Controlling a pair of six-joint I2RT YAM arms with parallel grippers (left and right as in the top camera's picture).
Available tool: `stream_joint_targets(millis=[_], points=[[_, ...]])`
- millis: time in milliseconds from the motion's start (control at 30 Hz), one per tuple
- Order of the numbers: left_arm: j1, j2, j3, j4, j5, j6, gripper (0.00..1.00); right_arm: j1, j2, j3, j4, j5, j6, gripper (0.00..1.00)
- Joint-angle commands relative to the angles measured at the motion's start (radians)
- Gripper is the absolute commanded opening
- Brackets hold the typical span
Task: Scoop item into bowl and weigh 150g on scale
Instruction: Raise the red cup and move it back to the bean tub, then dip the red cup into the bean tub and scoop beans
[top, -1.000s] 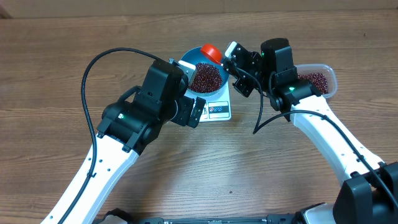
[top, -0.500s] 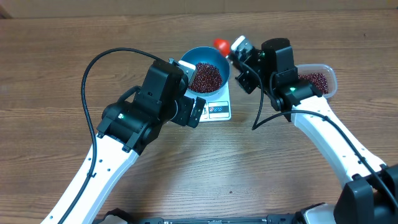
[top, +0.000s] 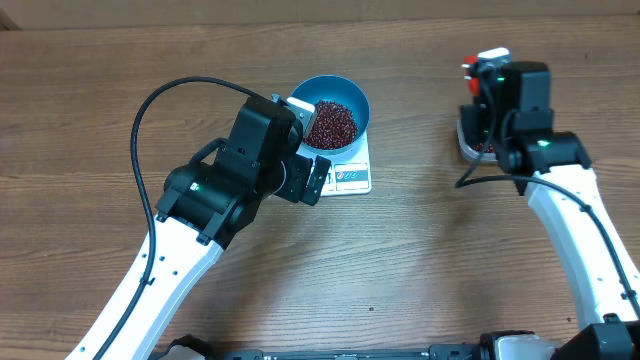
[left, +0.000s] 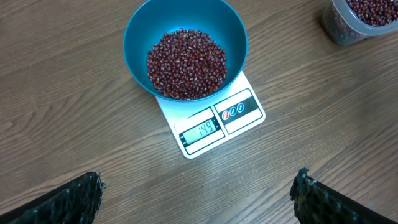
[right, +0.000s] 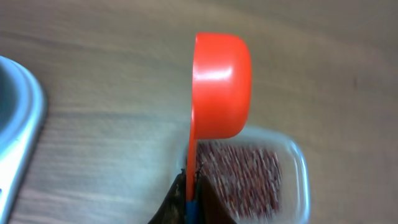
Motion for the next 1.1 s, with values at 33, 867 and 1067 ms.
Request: stream_joint_targets(millis=[33,867,1067], points=[[-0.003,0.005,0.016,0.004,0.005,-0.004,1.0,-0.071,-0.003,0.021,-0.098,-0.047,0.041,0.04],[-0.003,0.005,0.016,0.004,0.005,-0.004,1.0,-0.103,0.058,-0.126,-0.148,-0.073,0.041,0.04],[-0.003,0.005,0.016,0.004,0.005,-0.004,1.0,-0.114,0.058,-0.173,-0.077,-0.073,0.041,0.04]])
